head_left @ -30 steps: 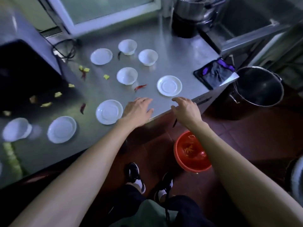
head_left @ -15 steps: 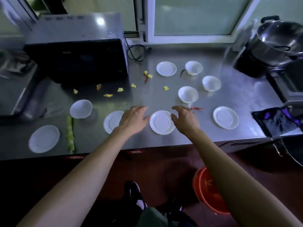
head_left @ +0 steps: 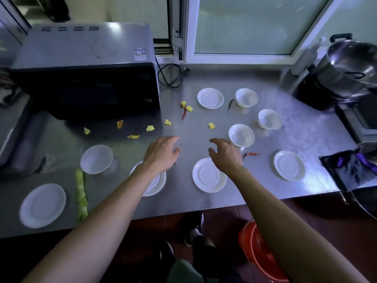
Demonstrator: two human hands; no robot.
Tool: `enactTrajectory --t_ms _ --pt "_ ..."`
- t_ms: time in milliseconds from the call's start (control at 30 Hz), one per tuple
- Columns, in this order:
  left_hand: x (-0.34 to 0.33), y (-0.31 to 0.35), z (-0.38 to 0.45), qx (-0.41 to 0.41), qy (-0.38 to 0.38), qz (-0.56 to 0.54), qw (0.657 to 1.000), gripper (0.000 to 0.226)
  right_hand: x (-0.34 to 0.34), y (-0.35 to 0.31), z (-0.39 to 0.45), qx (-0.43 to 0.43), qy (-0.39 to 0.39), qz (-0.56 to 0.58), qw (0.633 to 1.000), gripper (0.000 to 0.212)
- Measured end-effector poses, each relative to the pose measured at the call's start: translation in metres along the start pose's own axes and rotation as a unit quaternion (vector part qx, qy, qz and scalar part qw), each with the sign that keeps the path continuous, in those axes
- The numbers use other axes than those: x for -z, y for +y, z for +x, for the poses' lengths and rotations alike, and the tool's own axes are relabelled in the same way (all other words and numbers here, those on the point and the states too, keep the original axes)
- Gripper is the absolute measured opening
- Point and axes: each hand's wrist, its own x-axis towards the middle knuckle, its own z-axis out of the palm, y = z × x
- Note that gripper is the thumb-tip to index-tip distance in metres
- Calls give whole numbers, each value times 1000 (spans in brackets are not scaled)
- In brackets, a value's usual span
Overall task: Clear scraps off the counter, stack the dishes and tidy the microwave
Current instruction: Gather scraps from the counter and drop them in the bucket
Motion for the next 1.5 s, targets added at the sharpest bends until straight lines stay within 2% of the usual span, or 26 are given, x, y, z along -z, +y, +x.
enactTrajectory --t_ms 533,767,1167,1367,1500 --pt "-47 3 149 52 -9 -23 998 39 -39 57 160 -49 -74 53 995 40" --pt "-63 1 185 53 -31 -10 998 38 -63 66 184 -56 -44 50 996 25" --pt "-62 -24 237 50 -21 -25 998 31 -74 54 202 -42 -52 25 997 21" --pt "-60 -38 260 54 -10 -37 998 38 -78 36 214 -34 -48 27 998 20" --pt "-60 -45 276 42 -4 -34 999 34 -80 31 222 -31 -32 31 999 14"
